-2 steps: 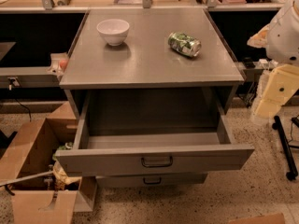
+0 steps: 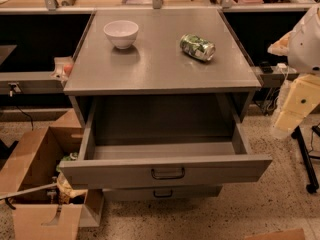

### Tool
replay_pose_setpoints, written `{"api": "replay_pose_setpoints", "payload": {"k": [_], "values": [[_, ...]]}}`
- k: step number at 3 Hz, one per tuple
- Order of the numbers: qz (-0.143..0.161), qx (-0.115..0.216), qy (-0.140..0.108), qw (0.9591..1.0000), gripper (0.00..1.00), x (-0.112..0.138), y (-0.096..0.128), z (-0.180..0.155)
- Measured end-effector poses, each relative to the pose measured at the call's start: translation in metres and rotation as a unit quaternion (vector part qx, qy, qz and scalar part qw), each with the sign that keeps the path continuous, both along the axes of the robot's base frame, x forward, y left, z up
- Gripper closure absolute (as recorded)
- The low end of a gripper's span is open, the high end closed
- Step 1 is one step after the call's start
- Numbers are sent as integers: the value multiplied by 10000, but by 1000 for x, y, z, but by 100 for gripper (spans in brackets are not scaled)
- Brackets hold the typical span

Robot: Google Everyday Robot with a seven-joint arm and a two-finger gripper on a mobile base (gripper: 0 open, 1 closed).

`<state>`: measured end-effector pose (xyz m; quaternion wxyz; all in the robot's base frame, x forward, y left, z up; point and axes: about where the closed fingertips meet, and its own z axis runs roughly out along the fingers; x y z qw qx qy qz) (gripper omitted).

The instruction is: Close top drawer

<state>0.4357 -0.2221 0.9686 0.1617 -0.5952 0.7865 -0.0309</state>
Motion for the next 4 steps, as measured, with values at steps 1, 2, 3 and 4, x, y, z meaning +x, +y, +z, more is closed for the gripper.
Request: {"api": "replay_pose_setpoints", "payload": {"k": [1, 2, 3, 4], "values": [[-167, 212, 193, 9994, 0, -9, 1, -34], [-305, 468, 509, 9971, 17, -28, 8, -90], [-499, 715, 894, 9922, 40, -54, 12, -160], [-812, 852, 1406, 9830, 71, -84, 6, -241]]}}
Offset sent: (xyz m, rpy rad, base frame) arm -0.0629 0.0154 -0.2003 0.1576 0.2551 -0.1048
